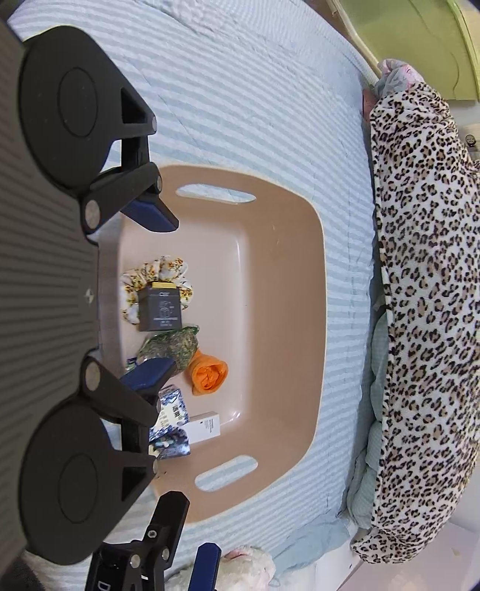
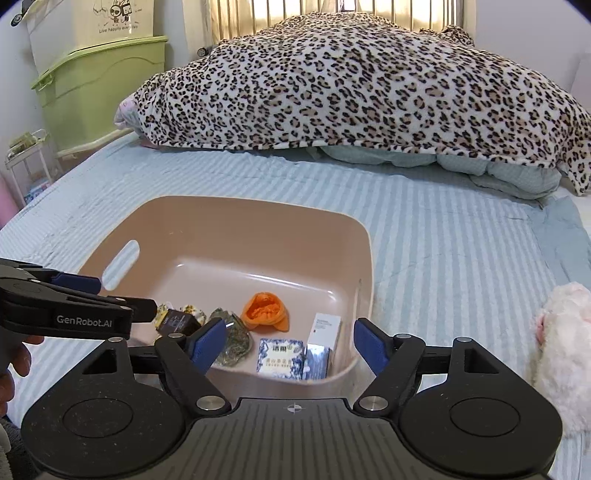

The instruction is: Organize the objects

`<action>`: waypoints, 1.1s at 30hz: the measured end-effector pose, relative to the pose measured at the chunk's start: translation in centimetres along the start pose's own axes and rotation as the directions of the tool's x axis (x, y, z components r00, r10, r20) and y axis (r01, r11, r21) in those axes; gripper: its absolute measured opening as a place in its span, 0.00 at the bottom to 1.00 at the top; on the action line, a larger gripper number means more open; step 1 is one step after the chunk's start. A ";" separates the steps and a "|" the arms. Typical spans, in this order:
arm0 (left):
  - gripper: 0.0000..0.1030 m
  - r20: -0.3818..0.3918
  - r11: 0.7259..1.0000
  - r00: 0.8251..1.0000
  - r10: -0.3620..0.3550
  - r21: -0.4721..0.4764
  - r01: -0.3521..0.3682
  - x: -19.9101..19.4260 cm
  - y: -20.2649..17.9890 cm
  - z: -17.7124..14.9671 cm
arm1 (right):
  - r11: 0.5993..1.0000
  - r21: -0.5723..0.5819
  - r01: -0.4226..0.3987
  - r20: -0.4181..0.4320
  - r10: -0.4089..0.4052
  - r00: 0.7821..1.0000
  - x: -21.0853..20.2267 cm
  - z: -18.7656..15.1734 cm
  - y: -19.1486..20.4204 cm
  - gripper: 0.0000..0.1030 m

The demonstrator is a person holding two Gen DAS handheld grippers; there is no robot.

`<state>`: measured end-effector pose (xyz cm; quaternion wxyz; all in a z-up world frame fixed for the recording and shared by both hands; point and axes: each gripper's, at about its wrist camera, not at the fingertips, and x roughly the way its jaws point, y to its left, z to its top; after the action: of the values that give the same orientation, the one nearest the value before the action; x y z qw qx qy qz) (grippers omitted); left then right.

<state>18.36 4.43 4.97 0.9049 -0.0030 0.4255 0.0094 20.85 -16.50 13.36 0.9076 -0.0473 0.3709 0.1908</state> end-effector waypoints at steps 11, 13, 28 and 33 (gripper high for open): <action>0.74 0.059 1.000 0.998 0.010 0.004 -0.010 -5.5 -0.5 -2.4 | 0.998 0.029 0.049 0.060 -0.050 0.997 -5.1 -2.3 0.6 0.78; 0.74 0.065 1.000 0.998 0.013 0.013 -0.014 -6.3 -0.6 -3.1 | 0.998 0.024 0.053 0.065 -0.055 0.996 -6.1 -2.6 0.8 0.78; 0.75 0.116 0.999 0.993 -0.022 0.028 0.019 -12.3 -1.3 -7.5 | 0.997 0.069 0.016 0.057 -0.020 0.998 -11.9 -5.9 1.1 0.79; 0.75 0.114 0.999 0.993 -0.032 0.013 0.031 -13.9 -1.0 -8.8 | 0.997 0.074 0.008 0.056 -0.013 0.998 -13.7 -7.2 1.3 0.79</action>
<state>2.75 3.14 10.10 0.9278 -0.0042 0.3729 -0.0071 6.70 -21.16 17.74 0.9198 -0.0105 0.3517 0.1736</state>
